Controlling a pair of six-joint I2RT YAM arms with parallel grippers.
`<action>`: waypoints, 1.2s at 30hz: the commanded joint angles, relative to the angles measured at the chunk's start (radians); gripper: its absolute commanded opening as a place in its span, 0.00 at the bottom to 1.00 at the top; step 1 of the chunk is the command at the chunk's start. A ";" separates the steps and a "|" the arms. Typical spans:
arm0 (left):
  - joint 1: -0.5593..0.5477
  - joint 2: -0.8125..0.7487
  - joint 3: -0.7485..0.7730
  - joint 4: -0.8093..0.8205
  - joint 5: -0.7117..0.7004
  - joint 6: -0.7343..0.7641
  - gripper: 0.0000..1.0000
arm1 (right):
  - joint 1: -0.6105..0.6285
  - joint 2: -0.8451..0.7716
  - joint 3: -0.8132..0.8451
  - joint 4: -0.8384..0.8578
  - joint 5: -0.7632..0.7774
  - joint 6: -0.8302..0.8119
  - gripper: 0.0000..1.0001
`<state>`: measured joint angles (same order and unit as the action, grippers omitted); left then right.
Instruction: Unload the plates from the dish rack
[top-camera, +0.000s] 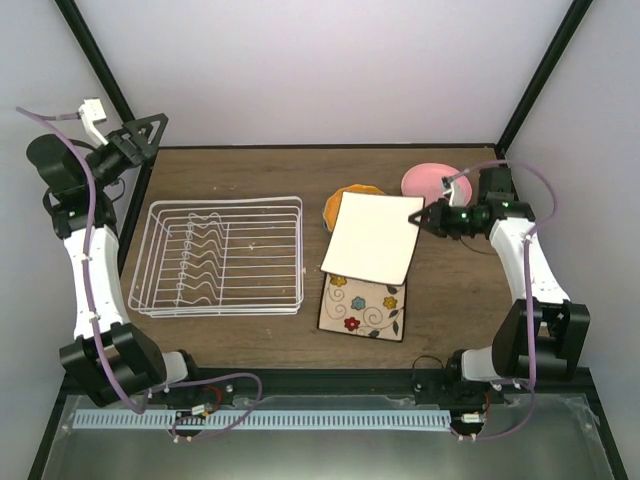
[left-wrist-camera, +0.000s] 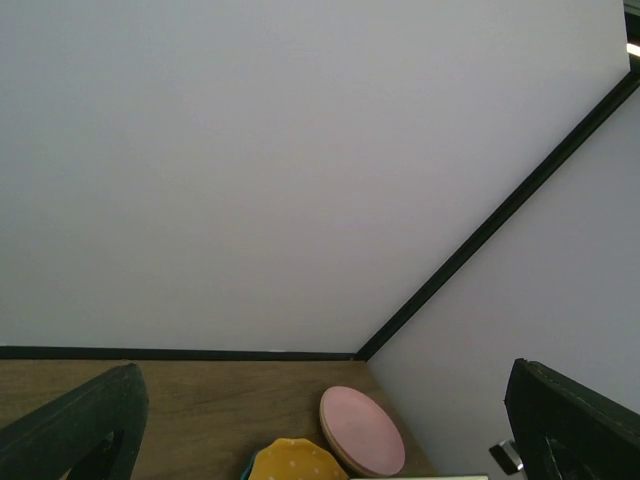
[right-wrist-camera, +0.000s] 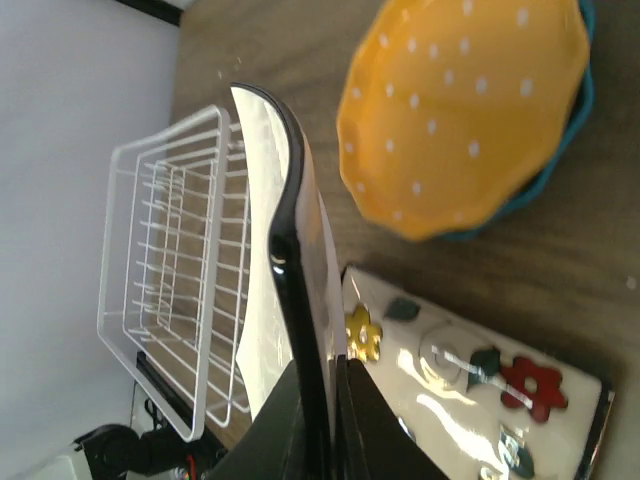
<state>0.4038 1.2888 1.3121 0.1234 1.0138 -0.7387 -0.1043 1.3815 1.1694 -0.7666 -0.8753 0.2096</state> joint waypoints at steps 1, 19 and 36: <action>-0.006 -0.009 -0.013 -0.013 0.011 0.028 1.00 | -0.003 -0.085 -0.068 -0.004 -0.166 -0.002 0.01; -0.008 -0.011 -0.032 -0.020 0.021 0.036 1.00 | -0.003 -0.017 -0.259 -0.061 -0.089 -0.085 0.01; -0.009 -0.005 -0.051 -0.015 0.025 0.069 1.00 | 0.036 0.050 -0.305 -0.044 -0.082 -0.087 0.01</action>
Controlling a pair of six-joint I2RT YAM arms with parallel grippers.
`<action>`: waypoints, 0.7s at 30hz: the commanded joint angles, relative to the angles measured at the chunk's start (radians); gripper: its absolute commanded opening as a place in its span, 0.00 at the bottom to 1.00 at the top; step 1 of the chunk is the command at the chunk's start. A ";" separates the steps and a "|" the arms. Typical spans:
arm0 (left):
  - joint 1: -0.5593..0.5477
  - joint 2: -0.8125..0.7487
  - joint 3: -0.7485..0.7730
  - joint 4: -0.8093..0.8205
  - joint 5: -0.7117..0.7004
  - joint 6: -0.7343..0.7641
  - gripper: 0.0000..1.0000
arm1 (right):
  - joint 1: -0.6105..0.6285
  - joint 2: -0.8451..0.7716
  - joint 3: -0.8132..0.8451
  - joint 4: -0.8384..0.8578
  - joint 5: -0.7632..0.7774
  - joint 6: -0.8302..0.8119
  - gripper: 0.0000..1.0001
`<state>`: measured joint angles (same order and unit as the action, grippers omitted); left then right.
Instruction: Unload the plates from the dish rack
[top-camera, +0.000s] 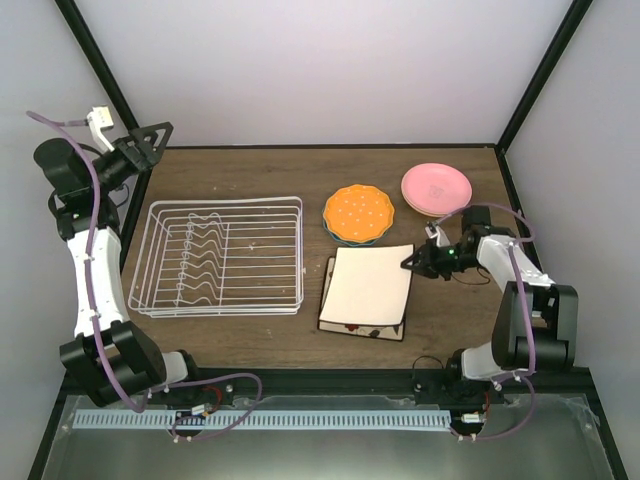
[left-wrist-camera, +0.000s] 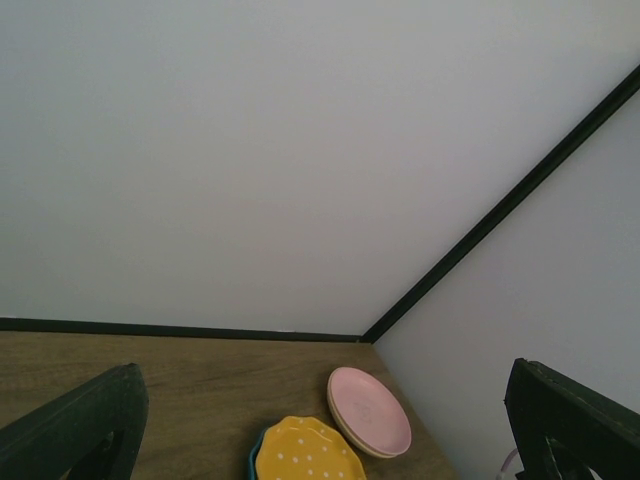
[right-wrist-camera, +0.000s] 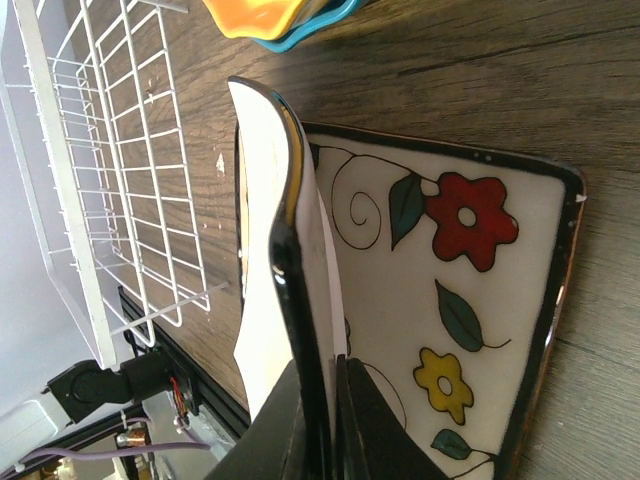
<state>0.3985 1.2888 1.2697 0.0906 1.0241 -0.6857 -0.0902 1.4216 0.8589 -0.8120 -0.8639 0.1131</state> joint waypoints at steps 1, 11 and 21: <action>-0.004 -0.003 -0.009 0.020 0.015 0.016 1.00 | 0.026 0.016 0.005 -0.001 -0.088 0.008 0.01; -0.004 -0.004 -0.020 0.023 0.017 0.020 1.00 | 0.032 0.071 0.002 -0.005 0.007 0.013 0.10; -0.005 -0.008 -0.027 0.015 0.019 0.025 1.00 | 0.031 0.099 -0.014 0.015 0.070 0.005 0.24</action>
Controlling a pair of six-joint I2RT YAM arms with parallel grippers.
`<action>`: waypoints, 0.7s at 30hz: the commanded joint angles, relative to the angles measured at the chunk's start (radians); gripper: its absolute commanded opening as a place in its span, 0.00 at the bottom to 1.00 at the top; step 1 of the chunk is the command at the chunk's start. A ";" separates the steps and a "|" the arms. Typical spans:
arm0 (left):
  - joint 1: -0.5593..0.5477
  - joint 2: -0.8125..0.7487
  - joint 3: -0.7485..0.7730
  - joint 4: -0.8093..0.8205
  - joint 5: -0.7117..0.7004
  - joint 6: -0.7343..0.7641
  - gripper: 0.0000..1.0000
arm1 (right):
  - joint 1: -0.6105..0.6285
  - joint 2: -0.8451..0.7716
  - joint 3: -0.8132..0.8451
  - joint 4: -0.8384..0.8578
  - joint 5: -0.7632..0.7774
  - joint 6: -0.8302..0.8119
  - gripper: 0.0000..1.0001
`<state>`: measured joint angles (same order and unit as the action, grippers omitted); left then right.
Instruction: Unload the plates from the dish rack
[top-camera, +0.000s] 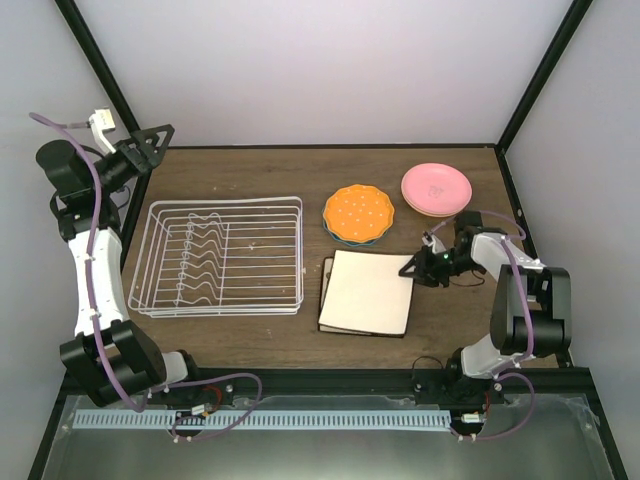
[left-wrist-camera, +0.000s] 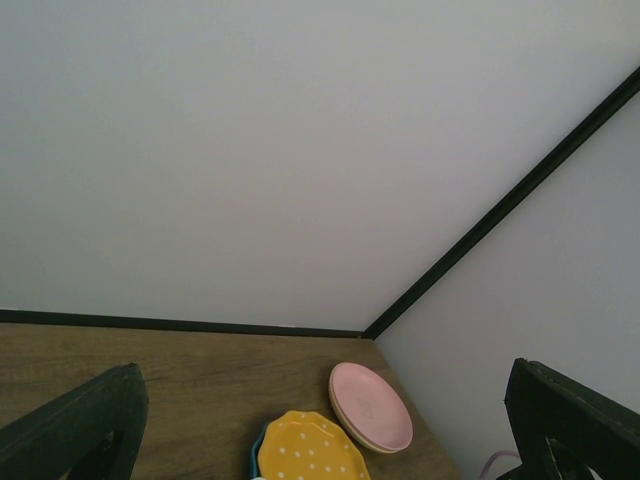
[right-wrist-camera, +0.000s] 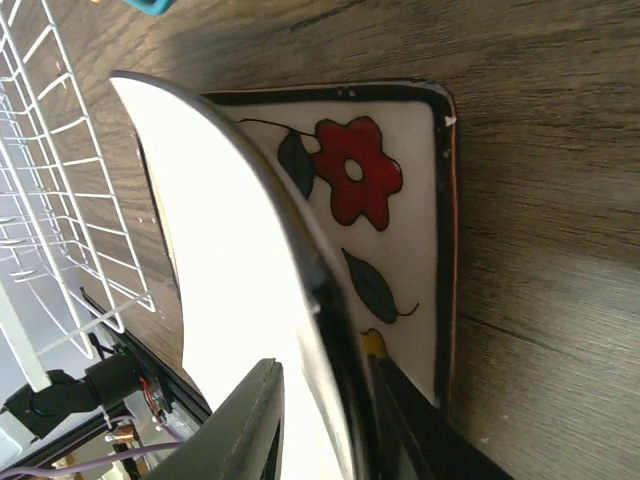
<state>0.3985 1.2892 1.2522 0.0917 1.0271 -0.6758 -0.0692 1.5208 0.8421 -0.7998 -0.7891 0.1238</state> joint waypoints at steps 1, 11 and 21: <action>-0.004 -0.009 -0.009 0.014 0.016 0.014 1.00 | 0.011 0.002 0.003 0.005 0.001 -0.008 0.28; -0.004 -0.013 -0.020 0.011 0.022 0.015 1.00 | 0.018 0.025 0.043 0.011 0.065 -0.019 0.40; -0.004 -0.024 -0.028 0.011 0.026 0.018 1.00 | 0.078 0.082 0.059 0.039 0.118 -0.005 0.44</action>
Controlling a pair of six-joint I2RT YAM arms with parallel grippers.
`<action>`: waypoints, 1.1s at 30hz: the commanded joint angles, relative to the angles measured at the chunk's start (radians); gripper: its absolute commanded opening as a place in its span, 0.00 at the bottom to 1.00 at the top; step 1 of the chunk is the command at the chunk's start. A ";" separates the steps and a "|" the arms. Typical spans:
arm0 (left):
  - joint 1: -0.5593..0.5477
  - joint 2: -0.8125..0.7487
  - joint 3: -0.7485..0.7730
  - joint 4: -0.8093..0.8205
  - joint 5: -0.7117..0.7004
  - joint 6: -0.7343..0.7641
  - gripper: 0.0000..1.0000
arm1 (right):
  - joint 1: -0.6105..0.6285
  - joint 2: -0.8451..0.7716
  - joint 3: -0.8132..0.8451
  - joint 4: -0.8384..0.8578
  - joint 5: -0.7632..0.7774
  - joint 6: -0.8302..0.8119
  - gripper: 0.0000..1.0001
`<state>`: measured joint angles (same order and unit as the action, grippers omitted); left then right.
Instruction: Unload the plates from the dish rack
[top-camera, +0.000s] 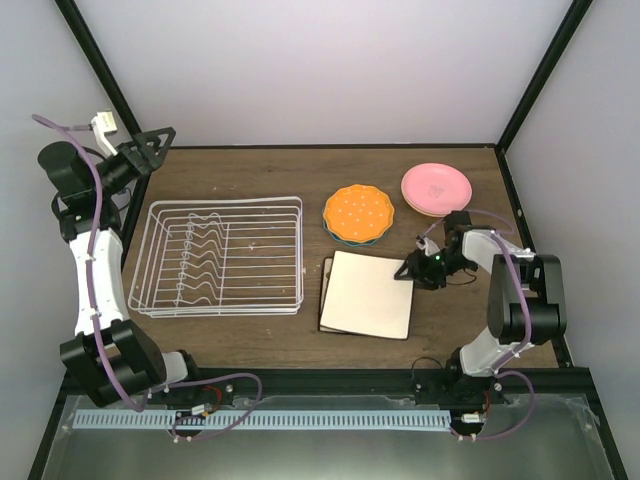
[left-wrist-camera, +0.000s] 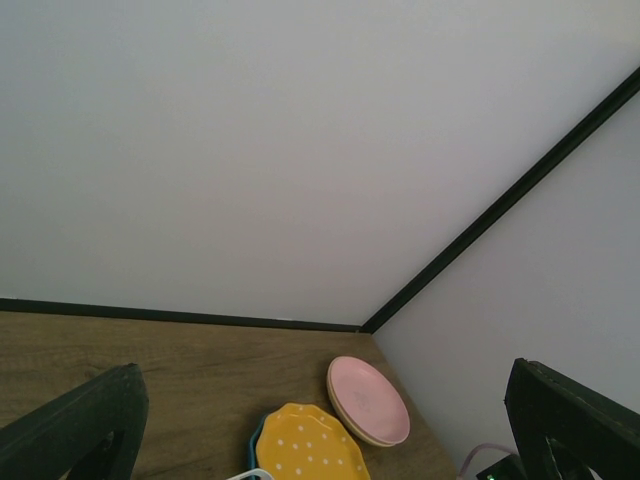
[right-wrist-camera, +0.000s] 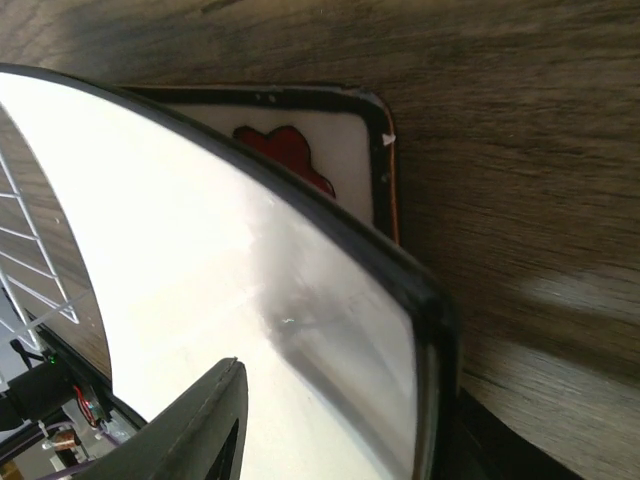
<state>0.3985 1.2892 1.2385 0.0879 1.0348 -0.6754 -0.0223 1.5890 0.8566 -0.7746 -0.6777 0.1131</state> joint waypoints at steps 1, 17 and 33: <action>-0.004 -0.026 -0.017 0.014 0.019 0.018 1.00 | 0.035 0.019 0.047 0.016 0.013 0.008 0.45; -0.004 -0.040 -0.019 0.004 0.020 0.020 1.00 | 0.024 0.052 0.104 0.077 0.066 0.069 0.55; -0.004 -0.030 -0.007 -0.098 -0.014 0.114 1.00 | -0.042 0.078 0.365 0.041 0.315 0.170 1.00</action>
<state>0.3985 1.2713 1.2266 0.0097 1.0309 -0.5991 -0.0582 1.6653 1.1477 -0.7090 -0.4416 0.2634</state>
